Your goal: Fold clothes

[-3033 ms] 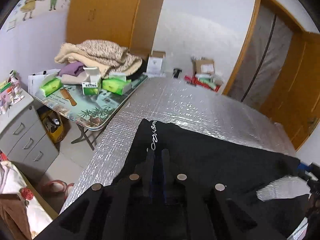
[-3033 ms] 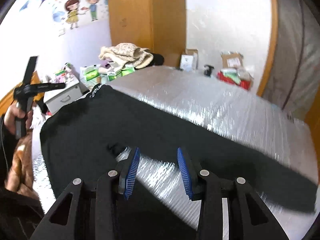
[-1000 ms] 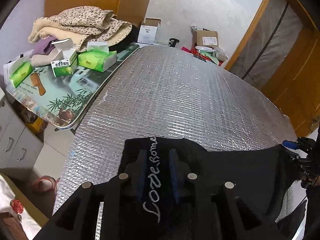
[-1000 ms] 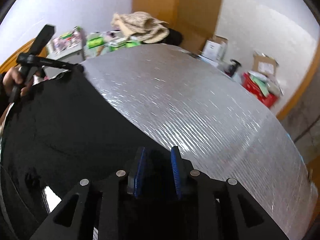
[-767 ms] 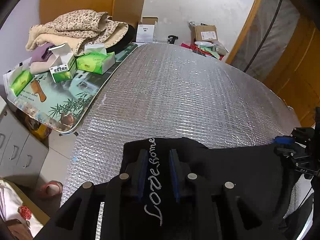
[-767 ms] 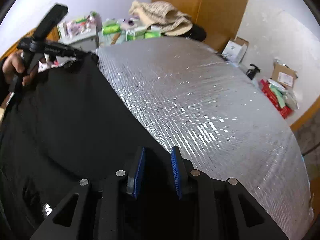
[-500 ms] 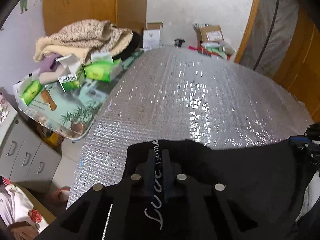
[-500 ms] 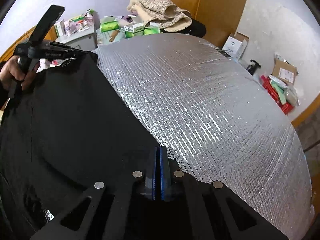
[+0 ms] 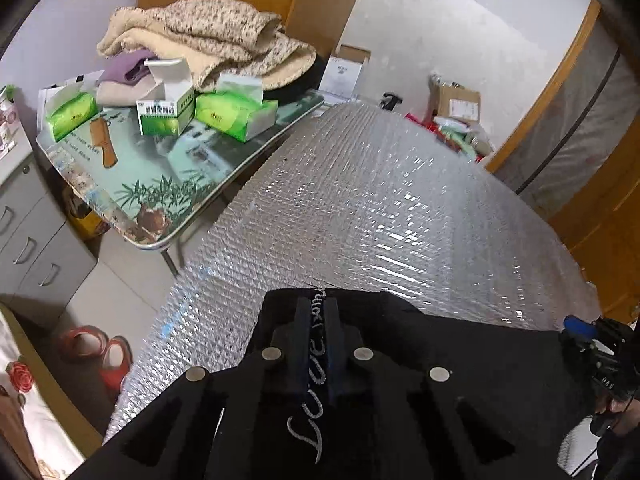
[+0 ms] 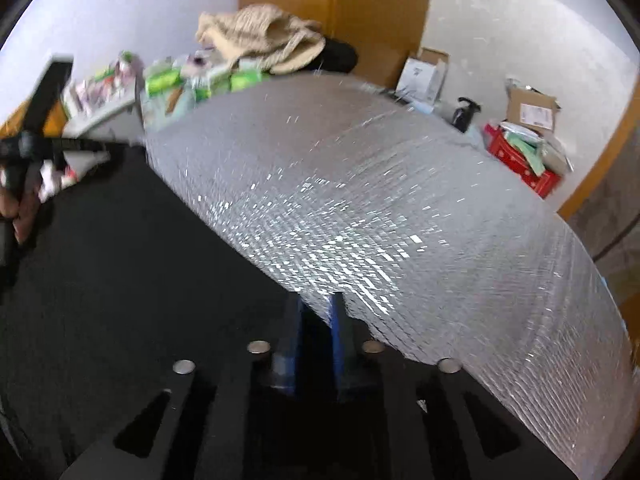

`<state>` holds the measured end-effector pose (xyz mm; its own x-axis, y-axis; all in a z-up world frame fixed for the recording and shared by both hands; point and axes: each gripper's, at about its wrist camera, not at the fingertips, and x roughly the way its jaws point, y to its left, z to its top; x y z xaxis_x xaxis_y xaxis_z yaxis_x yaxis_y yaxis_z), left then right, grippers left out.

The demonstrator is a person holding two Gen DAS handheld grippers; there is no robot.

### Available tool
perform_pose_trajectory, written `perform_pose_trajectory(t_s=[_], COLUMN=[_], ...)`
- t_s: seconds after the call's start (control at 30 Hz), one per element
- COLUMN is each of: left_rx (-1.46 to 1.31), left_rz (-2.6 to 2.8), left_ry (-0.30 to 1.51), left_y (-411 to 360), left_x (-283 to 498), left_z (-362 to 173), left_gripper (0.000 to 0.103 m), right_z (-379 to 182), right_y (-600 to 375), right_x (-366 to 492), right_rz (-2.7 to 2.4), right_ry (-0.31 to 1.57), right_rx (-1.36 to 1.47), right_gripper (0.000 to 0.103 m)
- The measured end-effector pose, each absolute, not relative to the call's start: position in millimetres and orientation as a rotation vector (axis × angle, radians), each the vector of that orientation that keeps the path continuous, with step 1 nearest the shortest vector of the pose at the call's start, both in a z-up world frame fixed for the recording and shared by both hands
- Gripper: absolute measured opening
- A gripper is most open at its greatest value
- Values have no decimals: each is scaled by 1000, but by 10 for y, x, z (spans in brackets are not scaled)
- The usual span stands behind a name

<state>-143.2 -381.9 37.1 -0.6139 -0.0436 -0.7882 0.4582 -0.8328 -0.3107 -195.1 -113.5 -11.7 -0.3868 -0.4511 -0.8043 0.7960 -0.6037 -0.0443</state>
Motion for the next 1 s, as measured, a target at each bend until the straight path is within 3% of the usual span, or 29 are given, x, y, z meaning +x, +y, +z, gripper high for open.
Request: perform_pose_trajectory(t_s=[0.33,0.73,1.0], left_rx=[1056,1084,1320], left_rz=[-2590,-2985,-3035], left_ry=[634,388,171], left_y=[-3499,-1740,-831], left_x=[-1069,-887,-1003], left_z=[989,1338,801], left_gripper=[7,7,7], right_z=[385,118,-77], right_y=[297,1378,1706], right_x=[-1802,-1510,-1812], right_rz=[-2254,-2294,-2301], right_ry=[321,464,518], right_rx=[961,1071,1117], right_gripper=[25,25,25])
